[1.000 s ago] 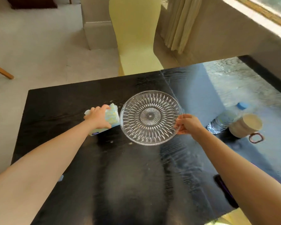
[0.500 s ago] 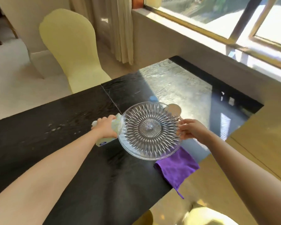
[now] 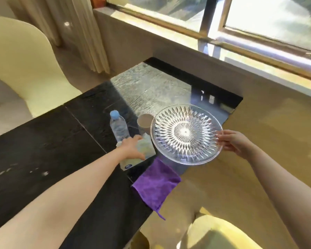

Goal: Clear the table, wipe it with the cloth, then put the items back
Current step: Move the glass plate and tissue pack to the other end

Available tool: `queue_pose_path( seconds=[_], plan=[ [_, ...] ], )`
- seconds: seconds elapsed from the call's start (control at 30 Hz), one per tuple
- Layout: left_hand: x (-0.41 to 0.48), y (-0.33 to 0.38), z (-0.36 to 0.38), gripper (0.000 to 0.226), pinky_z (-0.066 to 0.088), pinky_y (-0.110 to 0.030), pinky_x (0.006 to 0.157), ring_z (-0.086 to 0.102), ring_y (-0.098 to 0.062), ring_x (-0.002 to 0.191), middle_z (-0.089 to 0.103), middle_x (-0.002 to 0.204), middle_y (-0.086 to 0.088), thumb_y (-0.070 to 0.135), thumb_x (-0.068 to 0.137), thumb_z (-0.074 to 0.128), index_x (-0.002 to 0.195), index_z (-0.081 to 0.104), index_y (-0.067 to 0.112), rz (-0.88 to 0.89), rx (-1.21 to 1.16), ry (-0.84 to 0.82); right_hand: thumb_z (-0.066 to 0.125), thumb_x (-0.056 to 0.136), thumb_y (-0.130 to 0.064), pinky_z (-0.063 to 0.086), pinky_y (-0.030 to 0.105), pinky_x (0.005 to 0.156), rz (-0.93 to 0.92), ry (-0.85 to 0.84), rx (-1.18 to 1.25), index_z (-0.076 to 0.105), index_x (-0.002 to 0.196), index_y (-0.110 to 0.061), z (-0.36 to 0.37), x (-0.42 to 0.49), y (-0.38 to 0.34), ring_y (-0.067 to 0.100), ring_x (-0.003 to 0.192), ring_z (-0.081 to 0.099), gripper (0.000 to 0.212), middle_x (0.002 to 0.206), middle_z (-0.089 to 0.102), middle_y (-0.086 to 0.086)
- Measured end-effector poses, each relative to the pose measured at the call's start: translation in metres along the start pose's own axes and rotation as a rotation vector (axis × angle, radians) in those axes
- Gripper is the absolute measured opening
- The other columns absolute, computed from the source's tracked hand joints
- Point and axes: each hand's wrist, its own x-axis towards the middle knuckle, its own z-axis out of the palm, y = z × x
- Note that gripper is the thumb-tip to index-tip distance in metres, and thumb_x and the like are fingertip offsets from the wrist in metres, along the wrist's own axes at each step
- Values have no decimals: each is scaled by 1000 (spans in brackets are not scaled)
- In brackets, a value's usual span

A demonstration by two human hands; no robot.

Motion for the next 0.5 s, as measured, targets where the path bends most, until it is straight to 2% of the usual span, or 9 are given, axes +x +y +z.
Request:
queue_pose_path(
  seconds=[0.17, 0.33, 0.4, 0.5],
  plan=[
    [20, 44, 32, 98, 41, -45, 100, 47, -33, 120, 51, 128, -12, 51, 59, 73, 141, 27, 27, 24, 86, -68, 54, 90, -1, 41, 12, 31, 103, 171, 116, 57, 78, -12, -13, 26, 23, 2, 28, 51, 17, 37, 59, -6],
    [45, 72, 53, 90, 42, -46, 97, 40, -30, 123, 46, 128, -8, 43, 65, 71, 142, 27, 26, 36, 104, -57, 51, 93, -1, 41, 15, 27, 148, 315, 231, 52, 76, -11, 4, 65, 38, 6, 23, 51, 20, 41, 61, 3],
    [56, 78, 57, 91, 43, -47, 96, 39, -30, 122, 46, 128, -9, 42, 64, 70, 142, 26, 27, 35, 110, -50, 49, 94, 0, 42, 16, 27, 168, 333, 299, 53, 90, -8, 14, 78, 43, 7, 22, 50, 10, 47, 61, 8],
    [73, 84, 64, 94, 46, -53, 93, 39, -31, 122, 46, 130, -10, 43, 61, 69, 143, 25, 28, 35, 108, -52, 44, 94, 1, 48, 17, 34, 159, 358, 419, 52, 118, 0, 27, 99, 53, 7, 32, 56, 25, 70, 55, 9]
  ],
)
